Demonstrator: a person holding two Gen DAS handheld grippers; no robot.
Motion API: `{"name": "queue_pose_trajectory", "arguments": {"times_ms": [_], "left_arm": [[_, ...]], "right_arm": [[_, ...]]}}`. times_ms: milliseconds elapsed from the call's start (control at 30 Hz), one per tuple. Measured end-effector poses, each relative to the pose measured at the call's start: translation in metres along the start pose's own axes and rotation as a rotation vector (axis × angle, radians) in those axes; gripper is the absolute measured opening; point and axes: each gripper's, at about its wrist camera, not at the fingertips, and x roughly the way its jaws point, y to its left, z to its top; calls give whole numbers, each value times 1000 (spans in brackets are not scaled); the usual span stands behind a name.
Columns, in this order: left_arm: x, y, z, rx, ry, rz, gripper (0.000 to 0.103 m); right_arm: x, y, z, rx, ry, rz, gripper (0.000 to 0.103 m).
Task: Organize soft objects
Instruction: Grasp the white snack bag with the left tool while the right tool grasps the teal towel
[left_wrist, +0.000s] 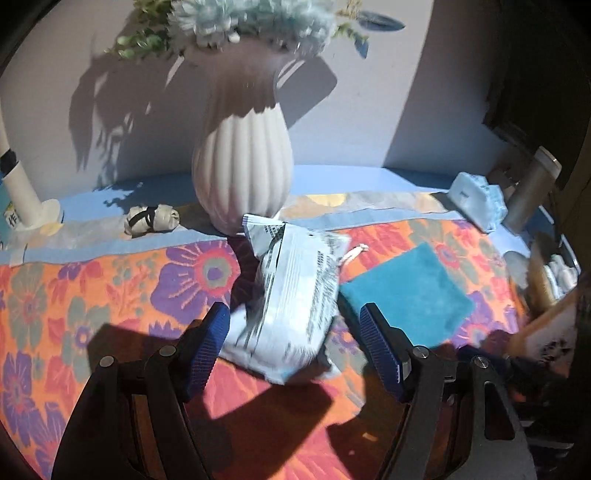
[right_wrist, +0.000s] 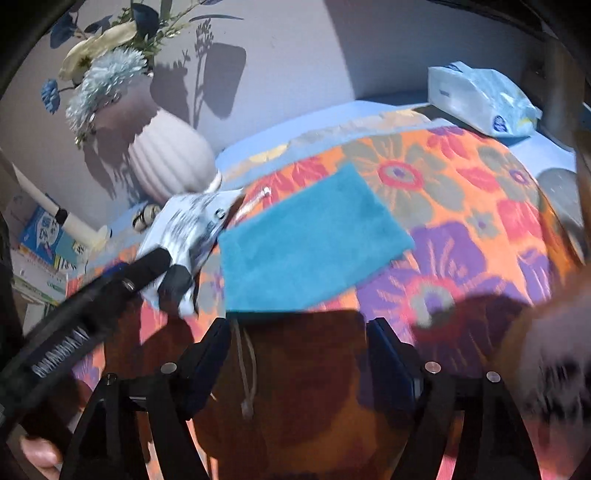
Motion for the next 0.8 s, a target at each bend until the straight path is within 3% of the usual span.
{"name": "queue_pose_trajectory", "arguments": {"times_ms": [333, 400, 533, 667, 767, 800], "left_arm": [[17, 21, -1, -74, 9, -74, 70], [17, 21, -2, -74, 5, -78, 70], [21, 22, -2, -99, 5, -95, 69], [28, 21, -4, -114, 19, -129, 62], [26, 16, -6, -101, 4, -123, 54], [26, 16, -6, -97, 1, -120, 52]], "right_arm": [[32, 0, 56, 75, -31, 37, 76], [41, 8, 64, 63, -36, 34, 84], [53, 23, 70, -3, -67, 13, 84], [48, 21, 63, -11, -101, 1, 66], [45, 13, 58, -2, -108, -4, 40], [43, 10, 56, -4, -110, -13, 27]]}}
